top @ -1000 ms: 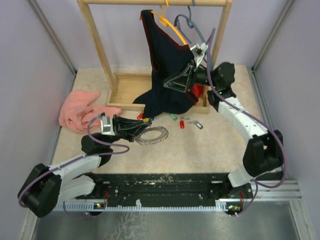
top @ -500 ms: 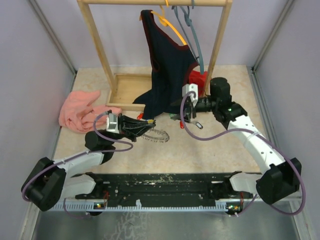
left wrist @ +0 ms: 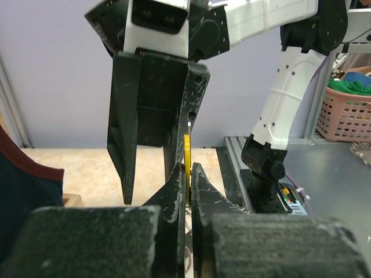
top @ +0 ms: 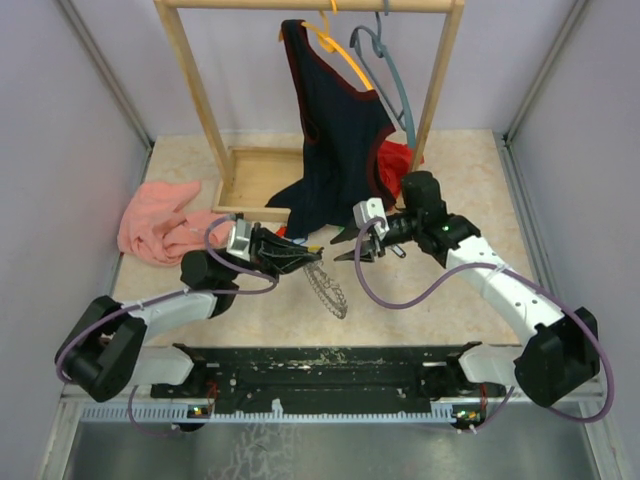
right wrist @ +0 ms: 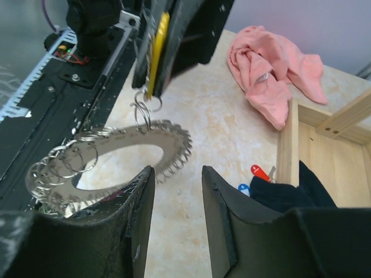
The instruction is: Remove the keys from the keyring
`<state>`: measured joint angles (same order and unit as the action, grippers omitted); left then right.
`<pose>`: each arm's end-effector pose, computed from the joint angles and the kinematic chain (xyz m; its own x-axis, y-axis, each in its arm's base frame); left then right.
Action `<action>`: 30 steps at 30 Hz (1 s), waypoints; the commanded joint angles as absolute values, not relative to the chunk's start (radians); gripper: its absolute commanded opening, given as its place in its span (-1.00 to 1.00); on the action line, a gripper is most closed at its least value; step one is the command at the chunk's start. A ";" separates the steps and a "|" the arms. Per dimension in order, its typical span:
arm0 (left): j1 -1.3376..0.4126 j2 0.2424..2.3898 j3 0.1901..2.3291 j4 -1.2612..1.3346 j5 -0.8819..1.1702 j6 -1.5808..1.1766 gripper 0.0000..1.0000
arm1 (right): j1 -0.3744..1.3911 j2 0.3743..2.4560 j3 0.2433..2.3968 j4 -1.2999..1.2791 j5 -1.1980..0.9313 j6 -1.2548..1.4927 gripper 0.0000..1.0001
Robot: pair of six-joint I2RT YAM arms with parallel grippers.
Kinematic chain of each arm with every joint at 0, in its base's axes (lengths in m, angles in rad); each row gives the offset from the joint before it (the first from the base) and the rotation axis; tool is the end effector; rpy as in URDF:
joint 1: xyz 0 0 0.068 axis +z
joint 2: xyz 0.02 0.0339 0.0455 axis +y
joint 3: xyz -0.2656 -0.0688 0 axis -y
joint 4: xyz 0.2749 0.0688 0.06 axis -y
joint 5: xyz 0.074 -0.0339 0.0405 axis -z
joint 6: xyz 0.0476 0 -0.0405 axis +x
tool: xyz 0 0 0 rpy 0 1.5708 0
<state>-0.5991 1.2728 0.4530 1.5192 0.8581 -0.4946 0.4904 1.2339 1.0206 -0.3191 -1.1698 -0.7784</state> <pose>0.1894 -0.1729 0.2751 0.0659 -0.4209 -0.9047 0.9977 0.0156 0.0655 0.2381 0.1768 0.3176 0.3016 -0.1497 -0.9416 -0.9436 -0.1887 -0.2722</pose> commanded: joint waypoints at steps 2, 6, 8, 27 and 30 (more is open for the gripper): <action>-0.594 1.312 0.496 1.733 0.897 -0.556 -1.00 | 0.517 1.243 1.017 -0.256 -1.290 -0.744 -0.25; -0.594 1.316 0.500 1.738 0.897 -0.553 -1.00 | 0.534 1.256 1.015 -0.246 -1.300 -0.713 -0.29; -0.594 1.316 0.502 1.738 0.898 -0.551 -1.00 | 0.543 1.258 1.009 -0.232 -1.301 -0.700 -0.31; -0.594 1.299 0.492 1.735 0.889 -0.540 -1.00 | 0.598 1.286 0.999 -0.170 -1.268 -0.617 -0.87; -0.594 1.294 0.491 1.714 0.887 -0.526 -1.00 | 0.598 1.283 1.013 -0.203 -1.258 -0.631 -0.98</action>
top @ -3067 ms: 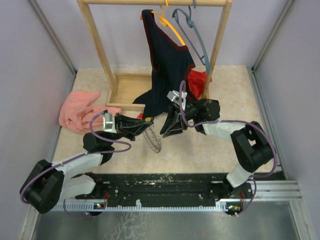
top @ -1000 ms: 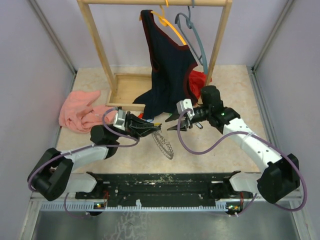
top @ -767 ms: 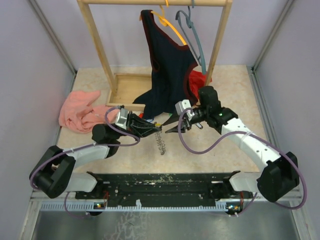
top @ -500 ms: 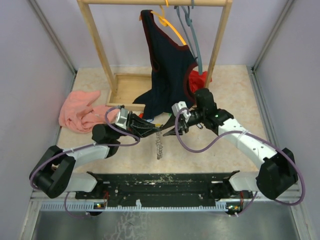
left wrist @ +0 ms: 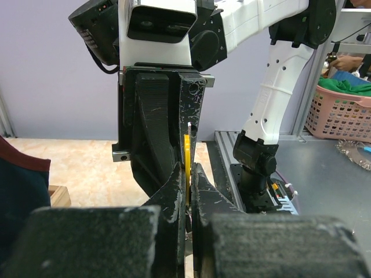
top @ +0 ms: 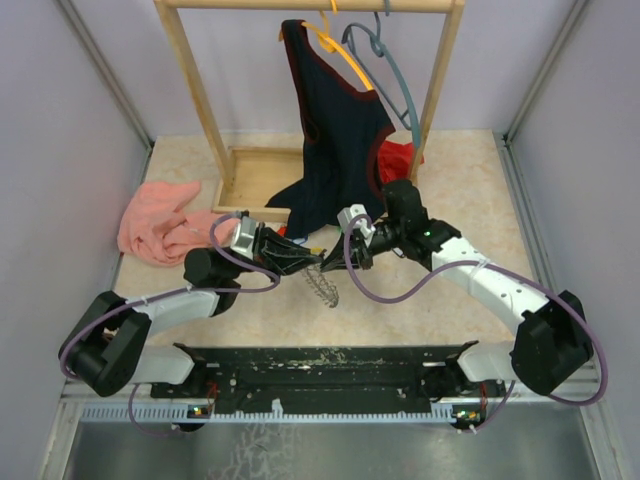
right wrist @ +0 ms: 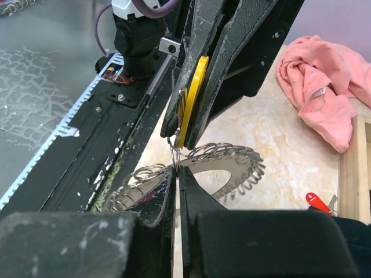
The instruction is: Remove the keys from the keyring
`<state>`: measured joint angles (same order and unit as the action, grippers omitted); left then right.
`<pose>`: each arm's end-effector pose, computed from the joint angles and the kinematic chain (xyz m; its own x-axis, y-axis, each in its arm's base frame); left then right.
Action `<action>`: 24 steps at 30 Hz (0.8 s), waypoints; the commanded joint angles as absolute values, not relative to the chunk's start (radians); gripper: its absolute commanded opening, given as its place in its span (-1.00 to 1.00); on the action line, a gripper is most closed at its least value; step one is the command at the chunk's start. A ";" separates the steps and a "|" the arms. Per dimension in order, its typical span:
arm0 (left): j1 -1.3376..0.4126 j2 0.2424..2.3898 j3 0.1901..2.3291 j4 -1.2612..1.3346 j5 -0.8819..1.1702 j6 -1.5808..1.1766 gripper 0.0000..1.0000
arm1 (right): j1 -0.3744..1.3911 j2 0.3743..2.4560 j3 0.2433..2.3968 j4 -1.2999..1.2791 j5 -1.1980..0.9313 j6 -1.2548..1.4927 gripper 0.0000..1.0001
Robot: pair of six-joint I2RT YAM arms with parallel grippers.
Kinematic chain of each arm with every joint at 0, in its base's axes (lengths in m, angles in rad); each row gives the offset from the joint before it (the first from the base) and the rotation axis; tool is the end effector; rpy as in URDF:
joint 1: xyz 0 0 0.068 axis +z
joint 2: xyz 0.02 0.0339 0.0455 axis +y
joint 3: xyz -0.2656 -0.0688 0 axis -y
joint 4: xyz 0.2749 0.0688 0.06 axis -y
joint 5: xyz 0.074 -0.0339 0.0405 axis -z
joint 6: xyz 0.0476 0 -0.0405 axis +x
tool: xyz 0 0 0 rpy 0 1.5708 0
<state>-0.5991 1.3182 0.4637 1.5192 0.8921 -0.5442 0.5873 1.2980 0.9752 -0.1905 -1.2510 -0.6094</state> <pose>0.1948 -0.1779 0.2668 -0.0094 -0.3871 -0.9220 0.9995 -0.0321 0.0033 0.2294 0.2070 0.2953 0.1585 -0.1106 -0.9811 -0.9413 -0.3169 -0.1164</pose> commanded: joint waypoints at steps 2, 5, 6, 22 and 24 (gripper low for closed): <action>-0.594 1.290 0.489 1.702 0.881 -0.518 -1.00 | 0.599 1.282 1.032 -0.248 -1.245 -0.659 -1.00; -0.594 1.277 0.492 1.649 0.871 -0.486 -1.00 | 0.602 1.280 1.081 -0.357 -1.191 -0.726 -1.00; -0.594 1.273 0.494 1.630 0.869 -0.474 -1.00 | 0.605 1.280 1.106 -0.393 -1.167 -0.737 -1.00; -0.595 1.274 0.497 1.605 0.865 -0.461 -1.00 | 0.743 1.403 1.312 -0.751 -0.937 -0.828 -0.94; -0.595 1.268 0.488 1.607 0.862 -0.457 -1.00 | 0.730 1.389 1.302 -0.737 -0.951 -0.813 -0.86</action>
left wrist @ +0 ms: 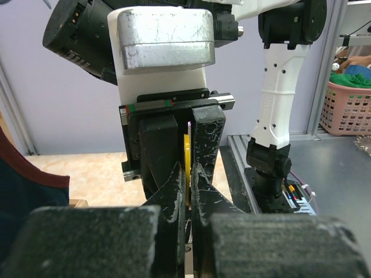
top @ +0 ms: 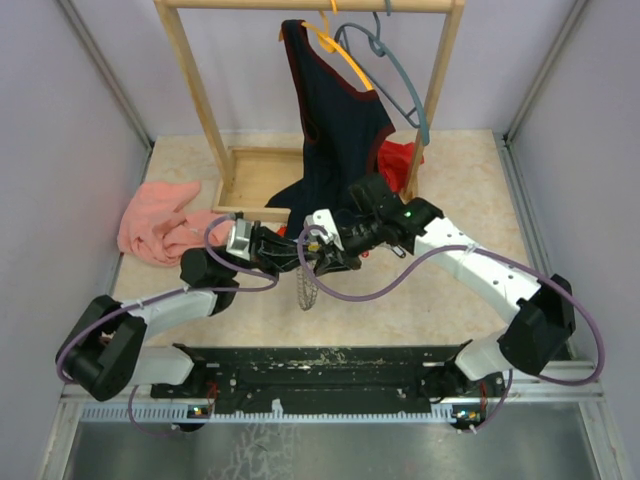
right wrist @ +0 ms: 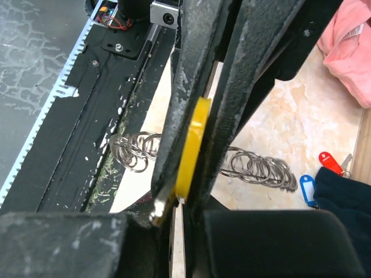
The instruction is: Remove the keys from the keyring
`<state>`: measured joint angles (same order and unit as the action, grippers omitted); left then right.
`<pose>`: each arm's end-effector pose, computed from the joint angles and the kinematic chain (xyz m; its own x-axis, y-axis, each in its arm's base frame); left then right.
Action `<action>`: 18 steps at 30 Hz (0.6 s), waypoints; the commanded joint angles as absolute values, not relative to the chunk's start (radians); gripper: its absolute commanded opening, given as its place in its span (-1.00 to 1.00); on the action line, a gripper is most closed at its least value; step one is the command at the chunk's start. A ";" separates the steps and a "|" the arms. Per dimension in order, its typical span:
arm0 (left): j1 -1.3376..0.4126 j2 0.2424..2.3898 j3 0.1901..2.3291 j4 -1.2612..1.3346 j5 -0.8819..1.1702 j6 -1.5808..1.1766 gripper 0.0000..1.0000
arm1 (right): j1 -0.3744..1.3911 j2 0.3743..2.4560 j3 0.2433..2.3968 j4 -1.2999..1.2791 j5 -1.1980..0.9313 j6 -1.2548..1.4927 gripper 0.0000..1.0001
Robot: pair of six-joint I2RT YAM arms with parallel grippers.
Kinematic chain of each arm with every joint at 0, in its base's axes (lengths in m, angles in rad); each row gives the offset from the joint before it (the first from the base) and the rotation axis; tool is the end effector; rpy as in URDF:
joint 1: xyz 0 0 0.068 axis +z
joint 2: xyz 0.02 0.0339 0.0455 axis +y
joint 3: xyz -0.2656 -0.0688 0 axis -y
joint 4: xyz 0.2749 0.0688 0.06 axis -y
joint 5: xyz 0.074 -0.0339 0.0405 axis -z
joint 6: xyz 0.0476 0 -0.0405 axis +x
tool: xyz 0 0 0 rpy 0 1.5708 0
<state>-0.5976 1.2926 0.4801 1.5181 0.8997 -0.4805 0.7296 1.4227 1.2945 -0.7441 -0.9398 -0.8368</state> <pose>0.1927 -0.1763 0.2778 0.0859 -0.4061 -0.9098 0.9951 -0.0102 0.0985 0.2180 0.2465 0.3224 0.1970 -0.4115 -0.8899 -0.9466 -0.3163 -0.0633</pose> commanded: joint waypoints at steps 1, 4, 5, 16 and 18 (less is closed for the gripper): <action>-0.595 1.264 0.482 1.610 0.862 -0.456 -1.00 | 0.721 1.384 1.301 -0.739 -0.962 -0.812 -0.82; -0.595 1.257 0.468 1.619 0.862 -0.456 -1.00 | 0.685 1.368 1.301 -0.746 -0.988 -0.813 -0.69; -0.595 1.256 0.465 1.621 0.862 -0.454 -1.00 | 0.668 1.359 1.299 -0.747 -1.000 -0.816 -0.64; -0.595 1.267 0.454 1.638 0.856 -0.461 -1.00 | 0.581 1.234 1.253 -0.684 -1.083 -0.776 0.02; -0.595 1.272 0.454 1.642 0.852 -0.464 -1.00 | 0.567 1.230 1.258 -0.670 -1.125 -0.744 0.03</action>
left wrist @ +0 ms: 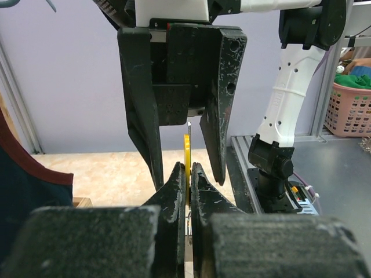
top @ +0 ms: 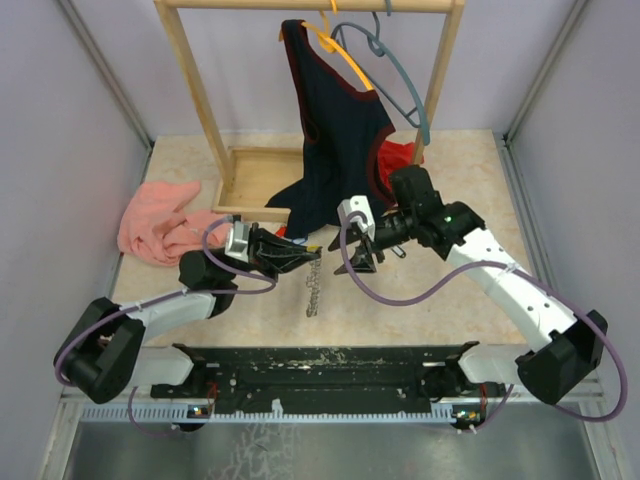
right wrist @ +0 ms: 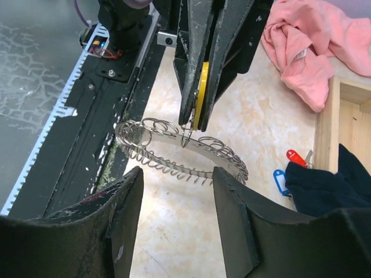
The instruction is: Remove the keys from the keyring
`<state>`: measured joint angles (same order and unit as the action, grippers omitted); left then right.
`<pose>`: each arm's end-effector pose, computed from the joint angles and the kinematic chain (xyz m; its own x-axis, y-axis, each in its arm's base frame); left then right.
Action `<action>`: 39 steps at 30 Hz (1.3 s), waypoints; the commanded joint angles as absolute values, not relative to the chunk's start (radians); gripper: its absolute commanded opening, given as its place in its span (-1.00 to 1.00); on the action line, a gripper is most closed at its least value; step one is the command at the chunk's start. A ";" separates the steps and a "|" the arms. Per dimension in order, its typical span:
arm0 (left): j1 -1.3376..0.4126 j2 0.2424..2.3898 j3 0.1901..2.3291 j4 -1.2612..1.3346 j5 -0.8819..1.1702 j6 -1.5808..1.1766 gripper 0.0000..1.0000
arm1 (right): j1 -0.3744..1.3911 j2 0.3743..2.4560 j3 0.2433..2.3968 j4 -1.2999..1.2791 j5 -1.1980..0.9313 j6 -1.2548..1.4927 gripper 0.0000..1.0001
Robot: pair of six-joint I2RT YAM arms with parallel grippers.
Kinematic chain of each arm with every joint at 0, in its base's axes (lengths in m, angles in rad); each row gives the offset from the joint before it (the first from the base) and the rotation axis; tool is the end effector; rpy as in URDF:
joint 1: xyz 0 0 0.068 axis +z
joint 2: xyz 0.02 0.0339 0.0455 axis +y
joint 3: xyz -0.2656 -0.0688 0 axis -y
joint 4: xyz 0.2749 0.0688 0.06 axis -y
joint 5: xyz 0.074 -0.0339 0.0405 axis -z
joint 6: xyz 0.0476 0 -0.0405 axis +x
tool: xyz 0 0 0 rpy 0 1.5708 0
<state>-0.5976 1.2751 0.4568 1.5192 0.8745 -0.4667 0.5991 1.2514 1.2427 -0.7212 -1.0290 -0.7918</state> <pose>0.1896 -0.1732 0.2753 0.0956 -0.4142 -0.9052 0.9951 0.0156 0.0980 0.2127 0.1946 0.3576 0.1953 -0.3110 -0.9301 -0.9666 -0.2213 -0.1290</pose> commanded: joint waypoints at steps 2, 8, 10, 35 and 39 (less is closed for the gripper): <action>-0.595 1.279 0.452 1.644 0.845 -0.464 -1.00 | 0.551 1.228 1.257 -0.607 -1.172 -0.663 0.04; -0.597 1.302 0.443 1.662 0.821 -0.465 -1.00 | 0.543 1.236 1.197 -0.312 -1.192 -0.265 0.15; -0.598 1.307 0.442 1.663 0.816 -0.466 -1.00 | 0.543 1.240 1.174 -0.223 -1.203 -0.167 0.15; -0.615 1.348 0.460 1.693 0.782 -0.525 -1.00 | 0.568 1.260 1.086 -0.025 -1.133 -0.076 -0.42; -0.615 1.345 0.460 1.692 0.779 -0.526 -1.00 | 0.572 1.264 1.083 -0.020 -1.134 -0.078 -0.67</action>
